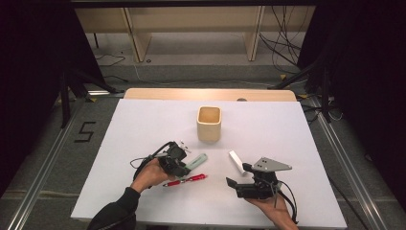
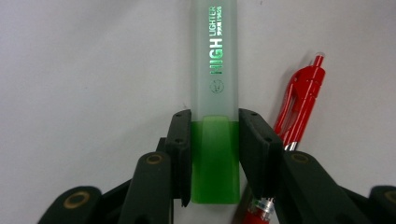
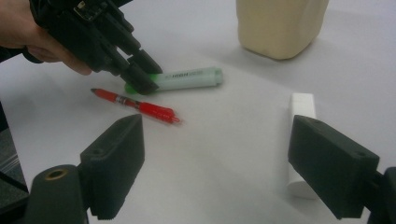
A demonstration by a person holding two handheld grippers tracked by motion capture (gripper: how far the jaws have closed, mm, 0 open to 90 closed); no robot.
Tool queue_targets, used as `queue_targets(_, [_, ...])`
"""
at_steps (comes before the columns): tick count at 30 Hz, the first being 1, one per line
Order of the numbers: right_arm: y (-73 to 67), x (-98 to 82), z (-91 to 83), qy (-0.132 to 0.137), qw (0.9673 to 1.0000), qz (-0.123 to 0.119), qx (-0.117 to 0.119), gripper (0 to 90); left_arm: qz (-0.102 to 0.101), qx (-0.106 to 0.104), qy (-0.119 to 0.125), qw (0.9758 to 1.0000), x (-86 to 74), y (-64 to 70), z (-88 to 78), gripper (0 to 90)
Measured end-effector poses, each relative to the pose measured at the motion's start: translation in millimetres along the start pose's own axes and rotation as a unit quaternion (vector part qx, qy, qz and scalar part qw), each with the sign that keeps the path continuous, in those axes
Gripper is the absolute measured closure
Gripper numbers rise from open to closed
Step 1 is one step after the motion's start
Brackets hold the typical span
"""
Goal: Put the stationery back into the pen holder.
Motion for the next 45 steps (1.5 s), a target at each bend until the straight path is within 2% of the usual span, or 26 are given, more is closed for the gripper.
queue_targets(2, [0.2, 0.2, 0.0, 0.001, 1.0000, -0.001, 0.000, 19.6, -0.003, 0.000, 0.002, 1.0000, 0.2, 0.7, -1.1, 66.7])
queue_targets(4, [0.6, 0.5, -0.1, 0.002, 1.0000, 0.001, -0.001, 19.6, 0.002, -0.005, 0.002, 1.0000, 1.7, 0.3, -4.8, 66.7])
queue_targets(5, [0.6, 0.7, -0.1, 0.003, 1.0000, 0.001, -0.002, 19.6, -0.002, -0.006, 0.006, 1.0000, 2.5, 0.8, -6.7, 66.7])
queue_targets(12, [-4.1, 3.1, -1.3, 0.010, 0.9998, -0.017, -0.006, 19.6, 0.002, -0.024, 0.019, 0.9995, 7.3, 0.3, -30.9, 66.7])
queue_targets(16, [-9.1, 4.7, -2.0, 0.013, 0.9993, -0.034, -0.005, 19.6, 0.002, -0.041, 0.028, 0.9988, 7.9, 3.3, -43.6, 66.6])
queue_targets(20, [-18.1, 7.2, -3.7, 0.018, 0.9979, -0.063, -0.004, 19.5, 0.008, -0.052, 0.025, 0.9983, 7.3, 7.7, -50.9, 66.6])
queue_targets(21, [-18.1, 7.2, -3.7, 0.018, 0.9979, -0.063, -0.004, 19.5, 0.010, -0.056, 0.023, 0.9981, 6.9, 8.7, -51.6, 66.6])
queue_targets(23, [-22.8, 8.1, -3.9, 0.017, 0.9966, -0.080, -0.005, 19.5, 0.013, -0.062, 0.020, 0.9978, 5.9, 10.8, -51.8, 66.6])
queue_targets(24, [-22.8, 8.1, -3.9, 0.017, 0.9966, -0.080, -0.005, 19.5, 0.016, -0.061, 0.018, 0.9978, 5.5, 11.9, -51.8, 66.6])
queue_targets(27, [-28.6, 9.6, -4.1, 0.015, 0.9946, -0.102, -0.007, 19.6, 0.020, -0.069, 0.015, 0.9973, 4.8, 16.0, -51.3, 66.6])
queue_targets(30, [-32.0, 10.1, -4.1, 0.014, 0.9935, -0.112, -0.006, 19.6, 0.021, -0.077, 0.012, 0.9968, 4.4, 21.0, -49.8, 66.6])
queue_targets(31, [-34.6, 10.4, -3.7, 0.012, 0.9921, -0.125, -0.006, 20.1, 0.026, -0.078, 0.008, 0.9966, 4.8, 22.4, -49.3, 66.6])
queue_targets(32, [-34.6, 10.4, -3.7, 0.012, 0.9921, -0.125, -0.006, 20.1, 0.026, -0.078, 0.008, 0.9966, 4.8, 22.4, -49.3, 66.6])
queue_targets(33, [-38.4, 11.0, -3.7, 0.006, 0.9898, -0.142, -0.008, 20.5, 0.023, -0.079, 0.009, 0.9965, 4.7, 23.9, -49.0, 66.6])
queue_targets(34, [-38.4, 11.0, -3.7, 0.006, 0.9898, -0.142, -0.008, 20.5, 0.023, -0.082, 0.008, 0.9963, 4.7, 25.1, -49.1, 66.6])
queue_targets(35, [-42.4, 12.7, -4.2, 0.006, 0.9865, -0.163, -0.013, 20.6, 0.028, -0.086, 0.003, 0.9959, 4.6, 27.1, -49.3, 66.6])
queue_targets(36, [-42.4, 12.7, -4.2, 0.006, 0.9865, -0.163, -0.013, 20.6, 0.028, -0.086, 0.003, 0.9959, 4.6, 27.1, -49.3, 66.6])
queue_targets(37, [-45.2, 13.7, -4.1, 0.007, 0.9840, -0.177, -0.012, 20.6, 0.027, -0.089, 0.005, 0.9957, 4.7, 28.4, -49.2, 66.6])
queue_targets(38, [-45.2, 13.7, -4.1, 0.007, 0.9840, -0.177, -0.012, 20.6, 0.028, -0.089, 0.005, 0.9956, 4.8, 29.1, -49.2, 66.6])
queue_targets(41, [-51.4, 12.4, -1.2, 0.005, 0.9772, -0.212, -0.013, 20.8, 0.030, -0.093, 0.005, 0.9952, 5.7, 31.9, -49.6, 66.6])
queue_targets(42, [-53.2, 11.8, -0.2, 0.004, 0.9740, -0.226, -0.011, 22.7, 0.030, -0.093, 0.006, 0.9952, 5.9, 33.0, -49.5, 66.6])
queue_targets(44, [-57.3, 9.8, 2.4, 0.003, 0.9644, -0.264, -0.016, 23.8, 0.033, -0.097, 0.004, 0.9948, 6.5, 36.4, -47.4, 66.6])
queue_targets(45, [-57.3, 9.8, 2.4, 0.003, 0.9644, -0.264, -0.016, 23.8, 0.033, -0.097, 0.004, 0.9948, 6.5, 36.4, -47.4, 66.6])
Point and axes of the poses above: each handheld gripper's, and its own axes: z roughly forward along the jaws, x roughly out of its top, y roughly to its right, the point moved 2 cm from there along z, roughly forward along the jaws, and after that the axes turned 10 degrees about y, right-handed, at the moved point
